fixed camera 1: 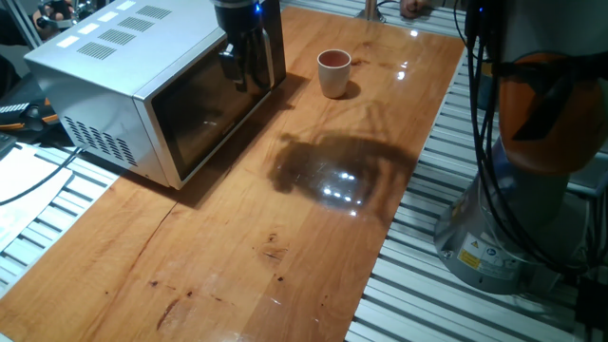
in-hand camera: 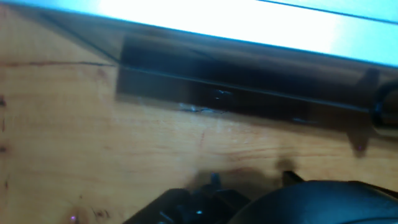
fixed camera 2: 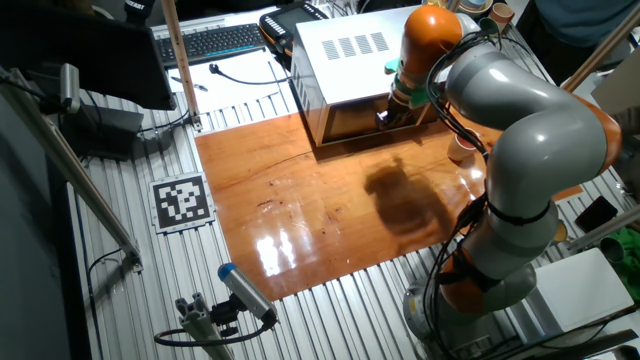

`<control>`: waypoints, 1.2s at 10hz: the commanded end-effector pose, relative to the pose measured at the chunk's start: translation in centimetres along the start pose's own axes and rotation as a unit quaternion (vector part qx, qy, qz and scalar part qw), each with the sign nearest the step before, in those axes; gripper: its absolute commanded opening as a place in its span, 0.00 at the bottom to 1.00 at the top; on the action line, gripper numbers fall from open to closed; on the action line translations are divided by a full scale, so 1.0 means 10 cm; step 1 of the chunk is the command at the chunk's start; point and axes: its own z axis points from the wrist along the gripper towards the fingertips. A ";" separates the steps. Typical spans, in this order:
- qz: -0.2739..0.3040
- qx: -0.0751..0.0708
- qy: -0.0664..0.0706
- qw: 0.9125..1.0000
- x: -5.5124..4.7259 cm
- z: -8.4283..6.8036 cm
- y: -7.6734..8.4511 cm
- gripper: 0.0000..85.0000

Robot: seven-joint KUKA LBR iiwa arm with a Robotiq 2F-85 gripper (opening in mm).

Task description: Put the bowl into the microwave

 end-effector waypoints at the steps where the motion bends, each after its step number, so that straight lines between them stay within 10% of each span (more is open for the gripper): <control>1: -0.007 0.006 0.000 1.000 0.00 -0.06 -0.04 0.00; 12: 0.145 0.020 -0.045 0.988 0.04 -0.49 -0.97 0.00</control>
